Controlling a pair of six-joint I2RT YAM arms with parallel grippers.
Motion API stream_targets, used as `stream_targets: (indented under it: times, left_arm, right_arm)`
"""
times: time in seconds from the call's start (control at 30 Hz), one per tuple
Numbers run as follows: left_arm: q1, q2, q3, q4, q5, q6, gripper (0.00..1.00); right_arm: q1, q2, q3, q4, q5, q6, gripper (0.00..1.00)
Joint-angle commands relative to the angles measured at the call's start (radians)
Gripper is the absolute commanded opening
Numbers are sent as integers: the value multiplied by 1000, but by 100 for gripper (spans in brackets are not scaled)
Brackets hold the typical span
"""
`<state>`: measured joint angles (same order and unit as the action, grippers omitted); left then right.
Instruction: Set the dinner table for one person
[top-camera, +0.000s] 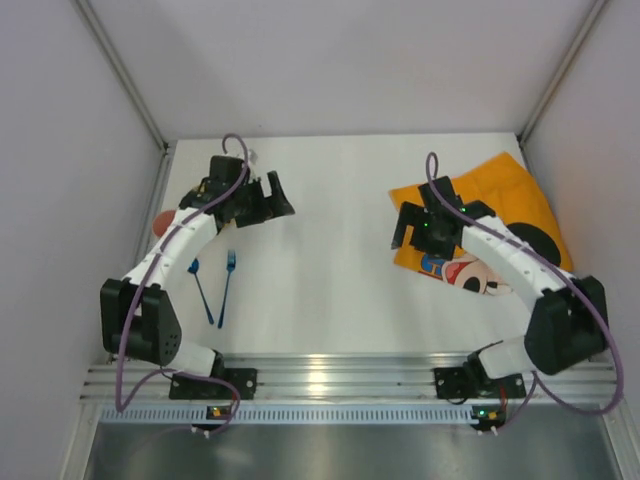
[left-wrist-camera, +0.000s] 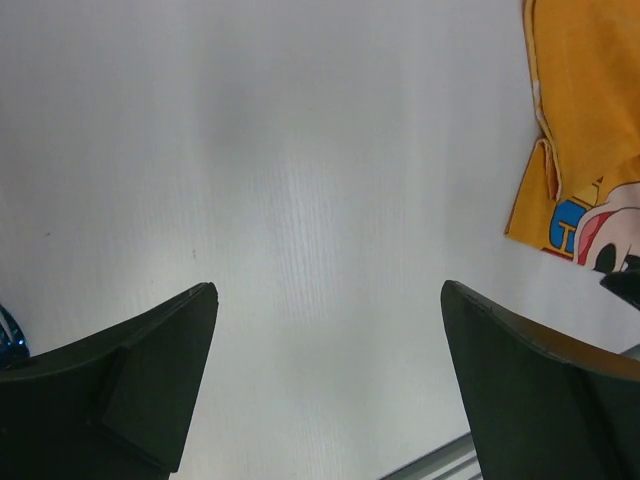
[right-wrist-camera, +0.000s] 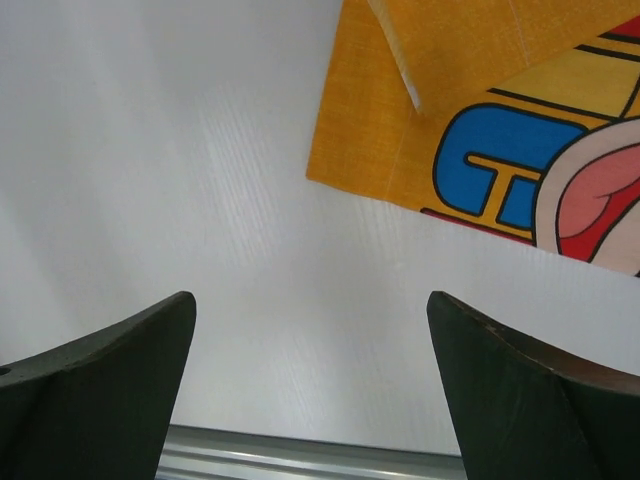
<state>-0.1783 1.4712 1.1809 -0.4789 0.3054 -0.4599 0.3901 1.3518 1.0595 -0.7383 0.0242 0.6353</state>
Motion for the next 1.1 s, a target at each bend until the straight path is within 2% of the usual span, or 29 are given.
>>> stream_targets:
  times: [0.0, 0.03, 0.1, 0.27, 0.53, 0.63, 0.67, 0.8, 0.83, 1.0, 1.03, 1.07]
  left_arm:
    - [-145, -63, 134, -115, -153, 62, 99]
    - [-198, -71, 138, -125, -234, 61, 99]
    - [-216, -91, 134, -150, -279, 38, 99]
    - [-233, -92, 82, -150, -264, 61, 99]
    - [-234, -126, 17, -152, -273, 102, 99]
    - [-234, -134, -1, -150, -279, 113, 99]
    - [-234, -134, -7, -148, -278, 115, 99]
    - [-234, -117, -26, -135, -256, 122, 99]
    - [-234, -109, -27, -129, -249, 121, 99]
    - [-233, -92, -26, -116, -265, 99, 98]
    - [-234, -91, -27, -119, -278, 95, 98]
    - [-234, -89, -29, -121, -296, 90, 98]
  right_arm:
    - [-8, 147, 106, -36, 22, -60, 100]
    - [-5, 174, 112, -33, 40, -65, 100]
    - [-3, 236, 115, -9, 46, -72, 100]
    - [10, 384, 149, 37, 74, -77, 98]
    - [16, 547, 206, 93, 108, -57, 85]
    - [16, 595, 237, 90, 111, -66, 69]
    - [18, 613, 240, 89, 114, -71, 50]
    - [33, 647, 255, 76, 103, -91, 4]
    - [41, 652, 257, 68, 91, -94, 0]
    - [179, 650, 324, 50, -24, -95, 0]
    - [209, 655, 350, 51, -144, -92, 0]
    - [278, 671, 385, 50, -200, -92, 0]
